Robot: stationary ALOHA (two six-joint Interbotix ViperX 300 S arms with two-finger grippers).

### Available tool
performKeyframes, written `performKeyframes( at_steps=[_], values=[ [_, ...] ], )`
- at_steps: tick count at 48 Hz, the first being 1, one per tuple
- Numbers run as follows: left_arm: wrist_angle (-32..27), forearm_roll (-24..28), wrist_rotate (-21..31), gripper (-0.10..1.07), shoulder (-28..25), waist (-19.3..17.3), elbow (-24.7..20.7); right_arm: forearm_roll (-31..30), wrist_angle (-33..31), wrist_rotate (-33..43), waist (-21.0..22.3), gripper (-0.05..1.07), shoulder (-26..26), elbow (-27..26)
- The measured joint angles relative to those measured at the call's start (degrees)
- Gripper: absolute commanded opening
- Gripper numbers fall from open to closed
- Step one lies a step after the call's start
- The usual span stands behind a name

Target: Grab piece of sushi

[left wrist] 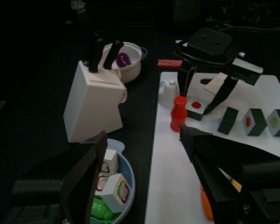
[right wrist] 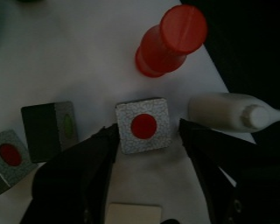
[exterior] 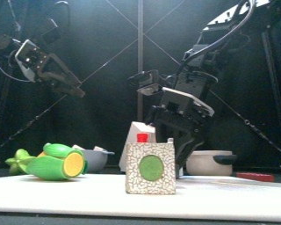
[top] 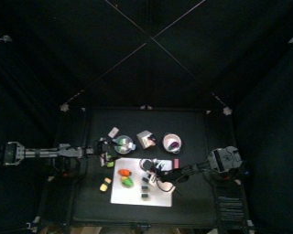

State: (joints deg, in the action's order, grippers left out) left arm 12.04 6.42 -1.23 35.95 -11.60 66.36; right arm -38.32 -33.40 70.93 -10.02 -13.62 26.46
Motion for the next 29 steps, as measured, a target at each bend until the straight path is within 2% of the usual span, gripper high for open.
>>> performKeyframes(
  at_steps=[11,19,29],
  values=[
    [-0.18,0.0,0.0,0.98,0.26,0.0,0.18,0.0,-0.18,0.09,-0.18,0.67,0.09,-0.09],
    [-0.97,0.0,0.0,0.98,2.2,0.0,1.23,0.18,-1.93,0.09,-0.88,0.67,1.14,-0.7],
    [-2.9,0.0,0.0,0.98,8.44,-0.26,4.04,0.09,-5.62,0.09,-2.37,0.66,5.01,-2.11]
  ],
)
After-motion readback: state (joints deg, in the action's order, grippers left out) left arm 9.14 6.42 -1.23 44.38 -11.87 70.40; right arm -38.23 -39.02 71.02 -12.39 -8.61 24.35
